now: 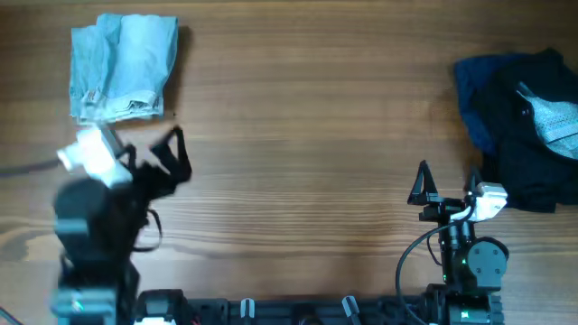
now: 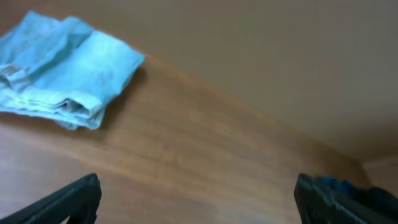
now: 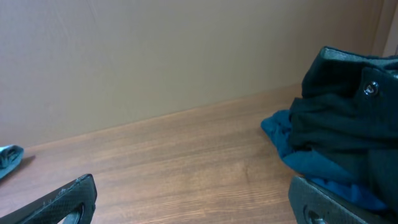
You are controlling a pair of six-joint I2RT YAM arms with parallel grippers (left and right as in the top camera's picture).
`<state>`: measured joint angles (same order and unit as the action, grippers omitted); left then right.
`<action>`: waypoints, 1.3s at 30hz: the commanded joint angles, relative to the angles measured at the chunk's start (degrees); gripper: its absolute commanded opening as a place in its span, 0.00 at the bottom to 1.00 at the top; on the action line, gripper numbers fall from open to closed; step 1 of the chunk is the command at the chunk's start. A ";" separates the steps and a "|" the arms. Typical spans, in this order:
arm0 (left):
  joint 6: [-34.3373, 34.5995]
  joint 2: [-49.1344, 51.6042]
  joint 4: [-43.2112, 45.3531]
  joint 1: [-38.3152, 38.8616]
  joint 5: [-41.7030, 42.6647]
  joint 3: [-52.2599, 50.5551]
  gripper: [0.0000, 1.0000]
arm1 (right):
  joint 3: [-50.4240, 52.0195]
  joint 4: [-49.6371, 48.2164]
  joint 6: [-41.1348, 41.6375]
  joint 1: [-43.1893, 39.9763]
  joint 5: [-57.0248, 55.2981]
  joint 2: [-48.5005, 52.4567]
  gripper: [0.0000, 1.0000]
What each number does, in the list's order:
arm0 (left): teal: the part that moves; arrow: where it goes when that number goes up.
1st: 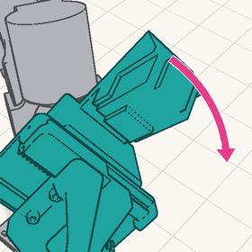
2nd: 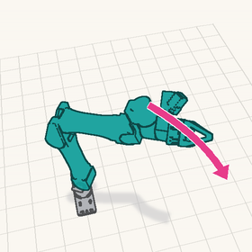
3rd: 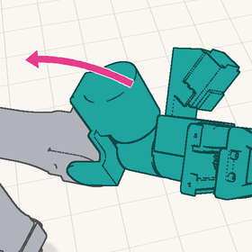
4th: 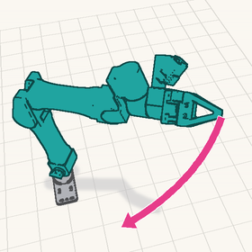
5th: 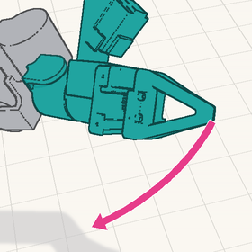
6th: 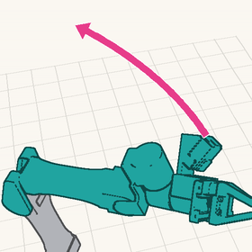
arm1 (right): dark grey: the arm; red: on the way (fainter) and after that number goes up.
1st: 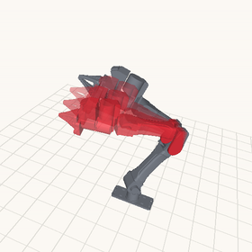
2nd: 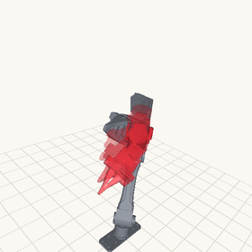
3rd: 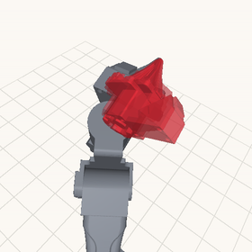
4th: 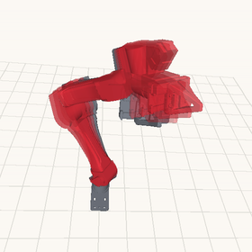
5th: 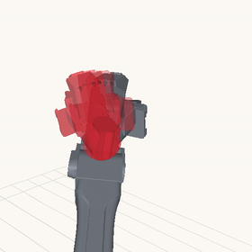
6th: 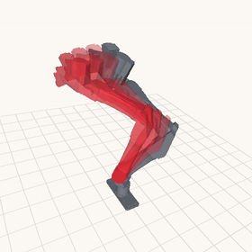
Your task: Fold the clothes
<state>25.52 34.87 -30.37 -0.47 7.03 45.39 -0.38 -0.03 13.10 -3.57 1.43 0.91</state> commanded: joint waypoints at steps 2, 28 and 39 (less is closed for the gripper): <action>-7.26 -14.25 13.53 0.74 5.40 -19.85 1.00 | 0.09 -0.17 -0.96 -0.26 0.26 -0.26 1.00; -10.73 -34.75 26.05 3.85 -4.50 -45.07 1.00 | 0.09 -0.17 -0.94 -0.26 0.26 -0.26 1.00; -13.53 -34.71 26.08 4.37 -4.57 -45.07 1.00 | 0.09 -0.17 -0.96 -0.24 0.28 -0.26 1.00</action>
<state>13.54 0.73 -3.88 3.51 2.85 0.58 -0.38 -0.01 13.10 -3.57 1.43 0.95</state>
